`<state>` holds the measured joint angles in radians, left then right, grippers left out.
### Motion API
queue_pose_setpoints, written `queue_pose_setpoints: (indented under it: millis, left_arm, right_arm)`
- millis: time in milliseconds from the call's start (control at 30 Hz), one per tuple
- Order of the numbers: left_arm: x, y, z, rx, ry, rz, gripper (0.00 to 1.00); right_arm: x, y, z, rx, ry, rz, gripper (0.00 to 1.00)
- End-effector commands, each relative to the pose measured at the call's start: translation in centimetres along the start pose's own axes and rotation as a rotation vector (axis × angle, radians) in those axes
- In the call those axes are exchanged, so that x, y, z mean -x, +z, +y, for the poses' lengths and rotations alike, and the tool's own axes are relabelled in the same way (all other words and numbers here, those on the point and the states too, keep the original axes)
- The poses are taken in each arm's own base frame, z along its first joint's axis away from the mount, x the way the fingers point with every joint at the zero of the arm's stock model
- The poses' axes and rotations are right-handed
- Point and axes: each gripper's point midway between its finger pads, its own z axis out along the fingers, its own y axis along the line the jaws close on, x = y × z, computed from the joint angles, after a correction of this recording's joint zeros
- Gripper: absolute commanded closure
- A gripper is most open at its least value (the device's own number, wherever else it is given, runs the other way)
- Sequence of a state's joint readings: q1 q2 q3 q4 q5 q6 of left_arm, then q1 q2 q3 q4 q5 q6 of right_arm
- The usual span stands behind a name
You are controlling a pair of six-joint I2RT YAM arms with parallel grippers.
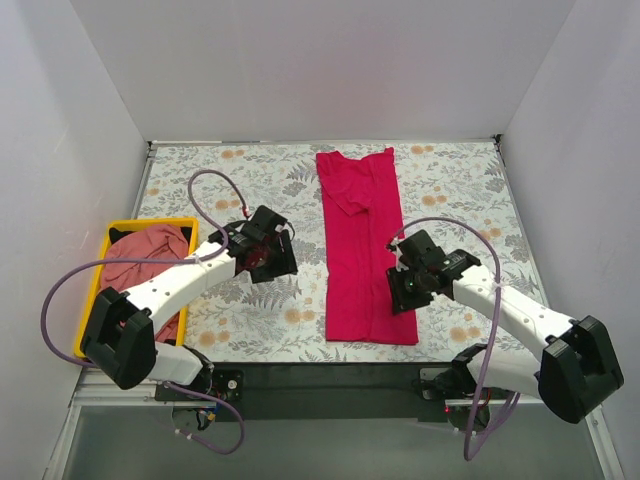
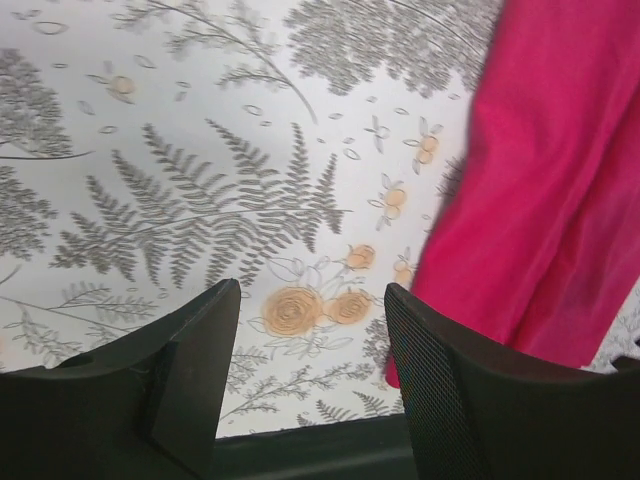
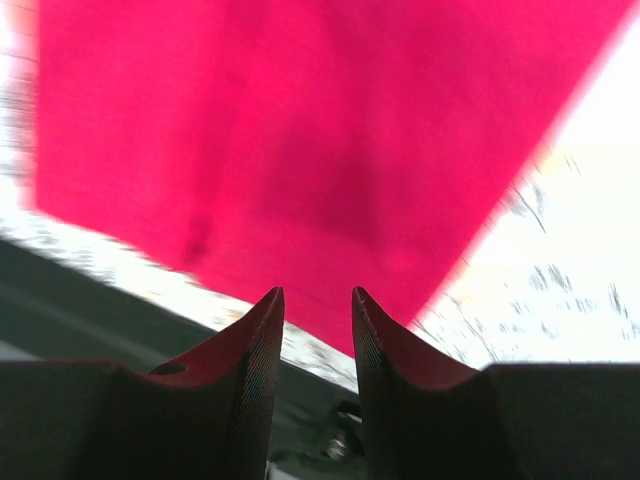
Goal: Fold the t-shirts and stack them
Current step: Fold the tshirt
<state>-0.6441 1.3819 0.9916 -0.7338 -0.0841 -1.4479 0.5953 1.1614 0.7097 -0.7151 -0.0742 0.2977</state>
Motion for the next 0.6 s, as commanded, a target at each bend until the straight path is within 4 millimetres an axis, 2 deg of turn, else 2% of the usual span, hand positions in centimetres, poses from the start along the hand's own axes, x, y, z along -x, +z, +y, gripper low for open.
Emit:
queue_pose_setpoints:
  millis: [0, 100, 200, 300, 367, 500, 567]
  left_arm:
    - [1.0, -0.5, 2.5, 0.052, -0.057, -0.052, 0.42]
    - [1.2, -0.6, 3.1, 0.053, -0.079, -0.059, 0.42]
    - [1.0, -0.6, 3.5, 0.058, -0.087, -0.057, 0.42]
    - [0.9, -0.6, 3.5, 0.049, -0.093, -0.055, 0.42]
    - [0.7, -0.5, 3.6, 0.052, -0.096, -0.052, 0.42]
    - [0.7, -0.5, 4.0, 0.064, -0.105, -0.062, 0.42]
    - [0.8, -0.6, 4.0, 0.065, -0.107, -0.067, 0.42]
  right_arm:
    - [4.3, -2.5, 5.8, 0.198, -0.156, -0.146, 0.60]
    - [4.9, -1.9, 9.0, 0.299, -0.217, -0.146, 0.60]
    - [5.0, -0.1, 11.0, 0.310, -0.282, -0.114, 0.60]
    - [4.2, 1.0, 12.7, 0.326, -0.356, -0.078, 0.60]
    - [3.3, 2.3, 13.3, 0.319, -0.398, -0.033, 0.60]
    - [-0.1, 4.5, 14.5, 0.312, -0.492, 0.087, 0.60]
    - [-1.7, 4.8, 14.9, 0.321, -0.527, 0.140, 0.60]
